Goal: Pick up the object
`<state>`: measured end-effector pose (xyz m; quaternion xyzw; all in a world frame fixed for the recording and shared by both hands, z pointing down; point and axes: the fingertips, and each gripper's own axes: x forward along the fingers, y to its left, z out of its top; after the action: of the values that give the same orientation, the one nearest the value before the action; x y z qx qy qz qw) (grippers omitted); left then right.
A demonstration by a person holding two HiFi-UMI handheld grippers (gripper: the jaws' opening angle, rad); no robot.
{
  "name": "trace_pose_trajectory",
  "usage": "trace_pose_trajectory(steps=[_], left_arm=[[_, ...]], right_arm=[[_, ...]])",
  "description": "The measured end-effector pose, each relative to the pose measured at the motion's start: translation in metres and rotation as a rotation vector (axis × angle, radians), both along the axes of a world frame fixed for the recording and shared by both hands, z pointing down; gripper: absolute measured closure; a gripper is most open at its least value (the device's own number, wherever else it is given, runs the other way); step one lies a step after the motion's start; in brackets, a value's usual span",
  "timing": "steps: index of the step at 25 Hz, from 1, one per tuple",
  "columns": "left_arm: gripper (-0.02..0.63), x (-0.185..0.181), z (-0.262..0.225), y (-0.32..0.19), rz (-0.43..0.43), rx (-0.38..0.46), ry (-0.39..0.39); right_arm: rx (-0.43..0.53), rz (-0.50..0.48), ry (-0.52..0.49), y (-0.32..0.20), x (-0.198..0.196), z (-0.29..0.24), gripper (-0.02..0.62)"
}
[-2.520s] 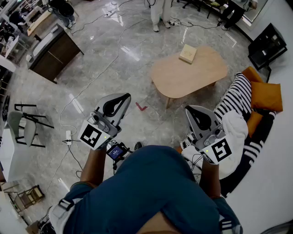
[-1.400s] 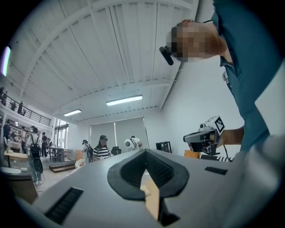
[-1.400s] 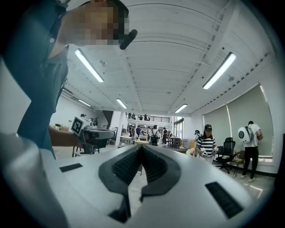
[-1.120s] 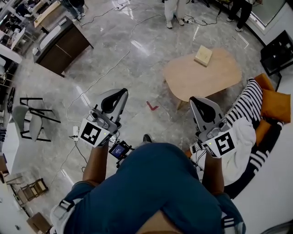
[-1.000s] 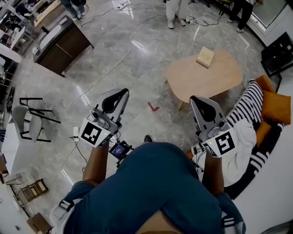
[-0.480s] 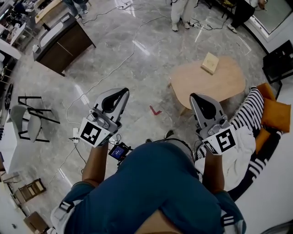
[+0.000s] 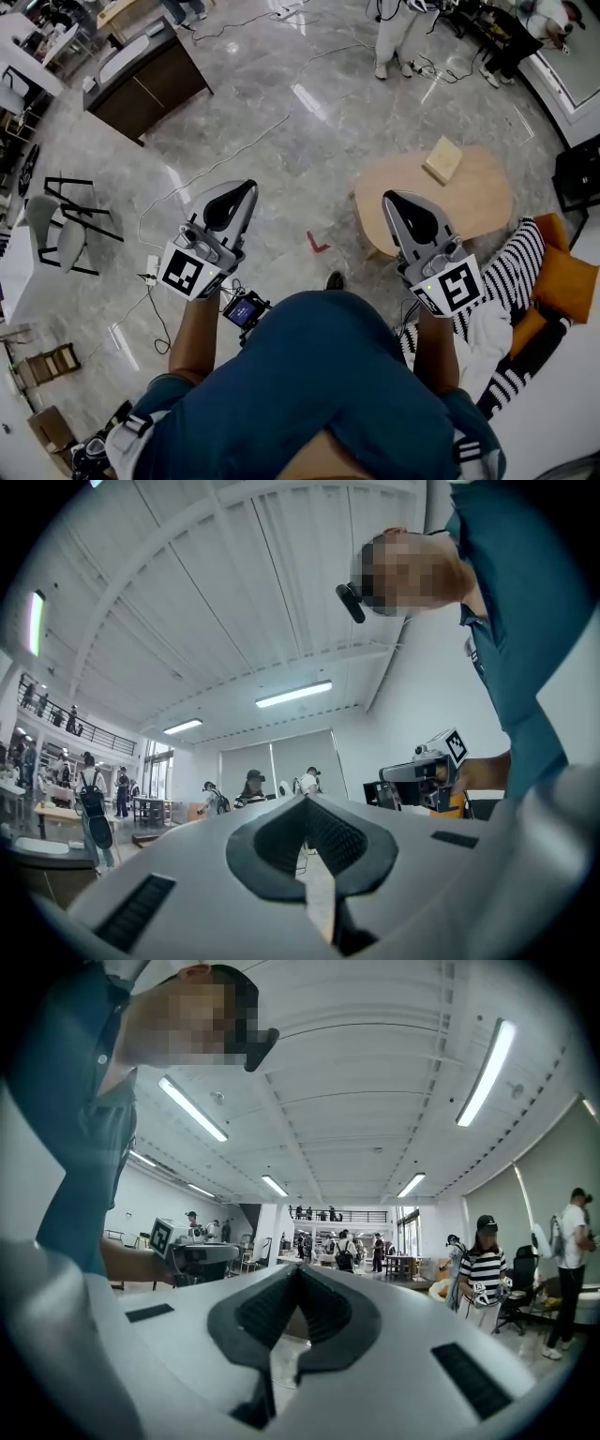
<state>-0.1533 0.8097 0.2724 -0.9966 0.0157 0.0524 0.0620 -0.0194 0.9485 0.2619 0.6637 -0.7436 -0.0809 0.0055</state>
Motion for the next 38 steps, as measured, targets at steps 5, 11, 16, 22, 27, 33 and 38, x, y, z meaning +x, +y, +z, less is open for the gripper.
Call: trace_pose_trajectory(steps=[5,11,16,22,27,33,38], left_arm=[[0.604,0.022,-0.001,-0.016,-0.061,0.022,0.0],[0.603,0.032,-0.004,-0.032,-0.103,0.039,-0.022],[0.603,0.031,0.004,-0.07,-0.115,0.04,-0.017],[0.603,0.032,0.007,-0.123,-0.099,0.022,-0.007],[0.603,0.024,0.006,-0.171,-0.084,0.01,0.037],[0.604,0.012,0.011,-0.219,-0.077,-0.006,0.043],[0.603,0.009,0.012,-0.237,-0.087,-0.015,0.031]], right_arm=[[0.001,-0.066,0.001,-0.023,0.026,0.005,0.581],[0.001,-0.111,-0.018,-0.046,0.042,0.008,0.581],[-0.008,-0.124,-0.021,-0.087,0.044,0.018,0.581],[-0.016,-0.121,-0.018,-0.145,0.041,0.017,0.581],[-0.018,-0.117,-0.003,-0.198,0.027,0.013,0.581],[-0.018,-0.12,0.008,-0.249,0.013,0.009,0.581],[-0.028,-0.14,0.018,-0.273,0.011,0.009,0.581]])
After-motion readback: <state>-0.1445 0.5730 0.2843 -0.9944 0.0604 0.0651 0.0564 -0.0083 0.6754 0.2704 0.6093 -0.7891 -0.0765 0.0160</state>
